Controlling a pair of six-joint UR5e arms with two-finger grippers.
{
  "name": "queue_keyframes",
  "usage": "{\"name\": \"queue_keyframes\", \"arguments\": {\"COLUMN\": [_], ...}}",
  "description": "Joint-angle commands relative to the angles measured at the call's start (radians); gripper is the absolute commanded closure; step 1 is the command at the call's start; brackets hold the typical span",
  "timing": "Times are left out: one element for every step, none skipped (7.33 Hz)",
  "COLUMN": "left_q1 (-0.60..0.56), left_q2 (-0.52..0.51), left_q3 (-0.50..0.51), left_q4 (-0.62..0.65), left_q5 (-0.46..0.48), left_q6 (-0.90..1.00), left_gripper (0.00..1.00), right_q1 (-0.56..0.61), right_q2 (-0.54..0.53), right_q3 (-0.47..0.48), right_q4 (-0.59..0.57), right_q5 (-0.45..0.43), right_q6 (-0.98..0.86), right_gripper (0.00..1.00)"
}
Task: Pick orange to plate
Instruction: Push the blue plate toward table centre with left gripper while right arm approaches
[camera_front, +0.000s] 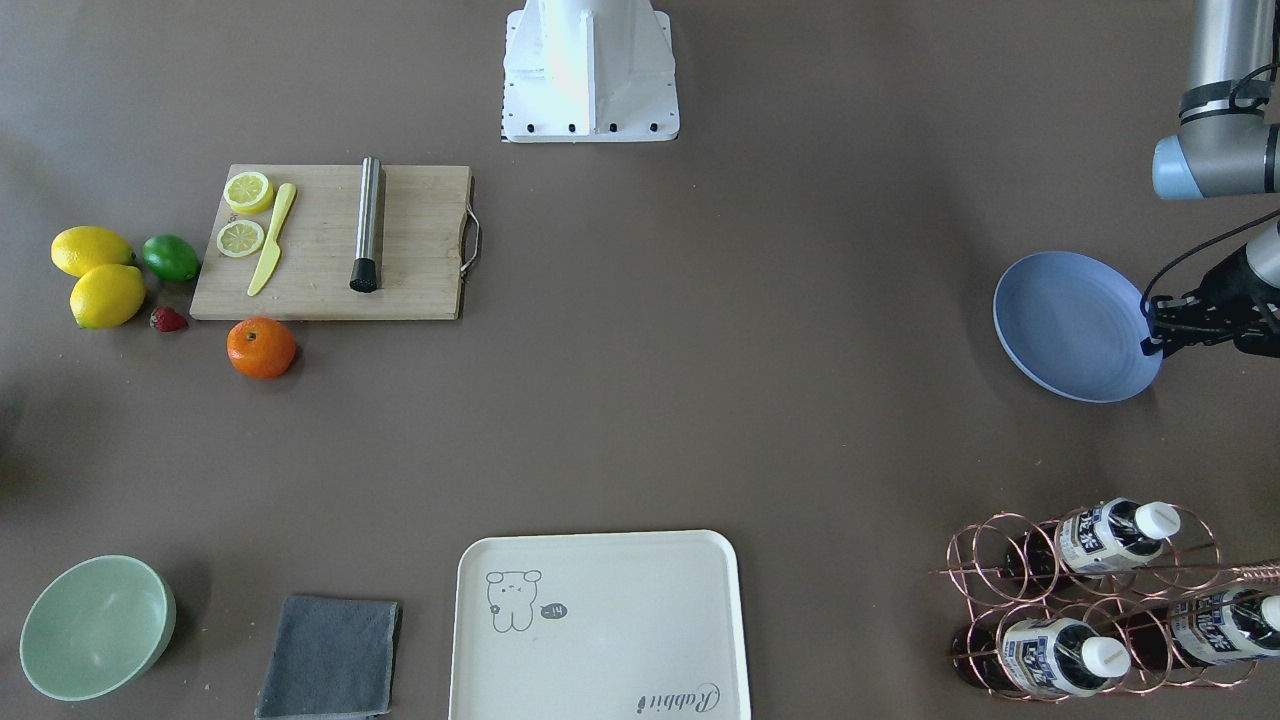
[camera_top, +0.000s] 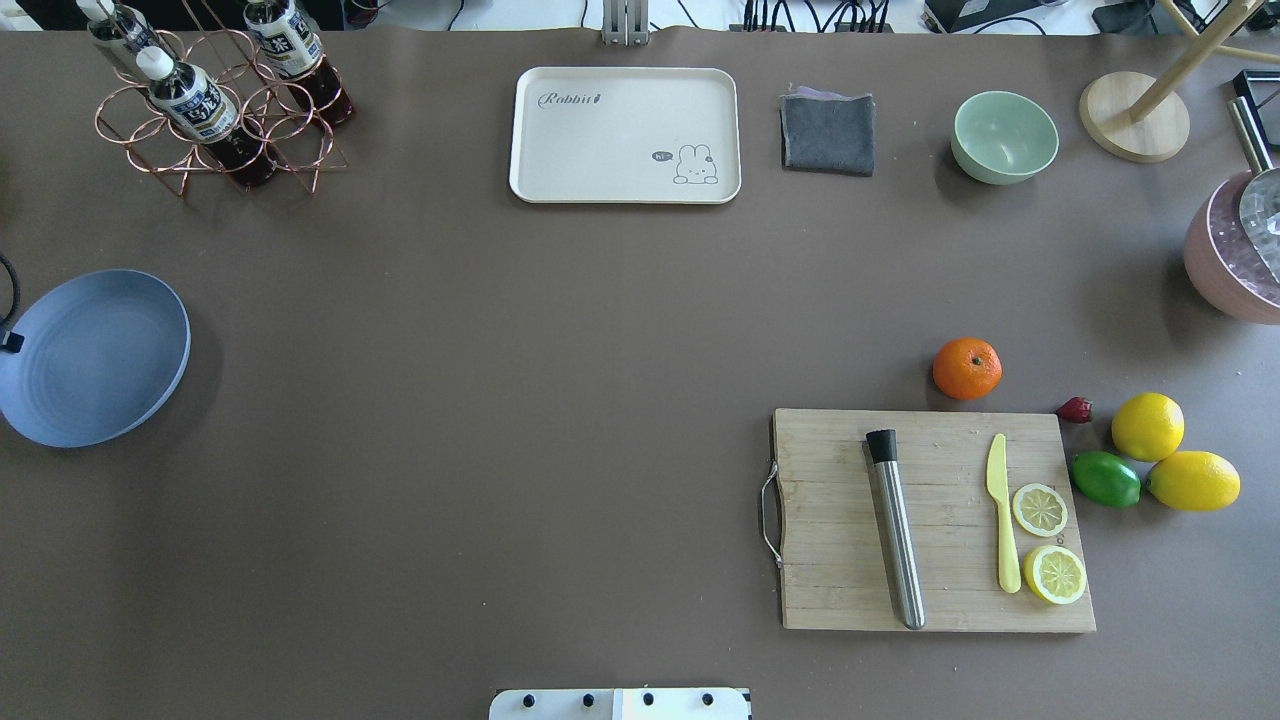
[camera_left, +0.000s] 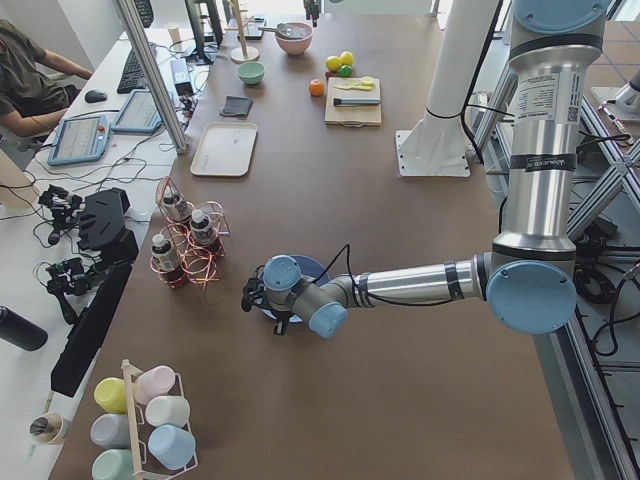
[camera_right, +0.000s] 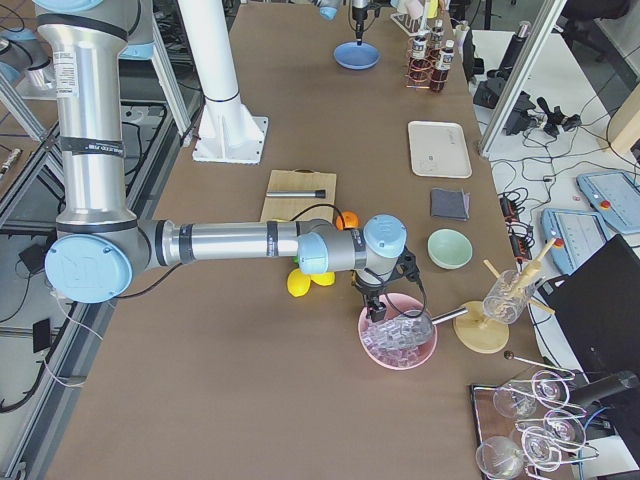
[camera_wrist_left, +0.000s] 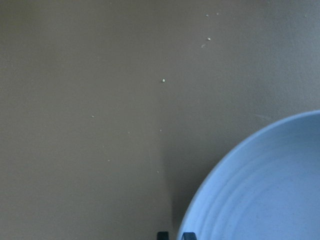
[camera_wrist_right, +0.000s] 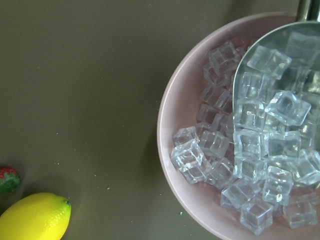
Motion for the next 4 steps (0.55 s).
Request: {"name": "queue_keyframes", "arguments": {"left_q1": [0.0, 0.0, 0.013, 0.082], "left_q2": [-0.029, -0.055, -0.079, -0.127], "left_q3": [-0.048, -0.1, -0.169, -0.229], "left_q4": [0.027, 0.052, 0.071, 0.081], "left_q5": [-0.053, -0.117, -0.116, -0.109], "left_q6": [-0.068, -0.177, -0.296, -0.454], "left_gripper": [1.0, 1.0, 1.0, 1.0], "right_q1": [0.0, 0.0, -0.021, -0.05], "right_q2": [0.001, 0.001, 0.001, 0.027], "right_q3": [0.006, 0.012, 0.039, 0.045], "right_q4": [0.001, 0.003, 0.001, 0.001], "right_q5": [0.0, 0.002, -0.001, -0.003], "right_q6": [-0.003, -0.004, 0.008, 0.013], "right_gripper": [0.0, 0.0, 0.0, 0.0]}}
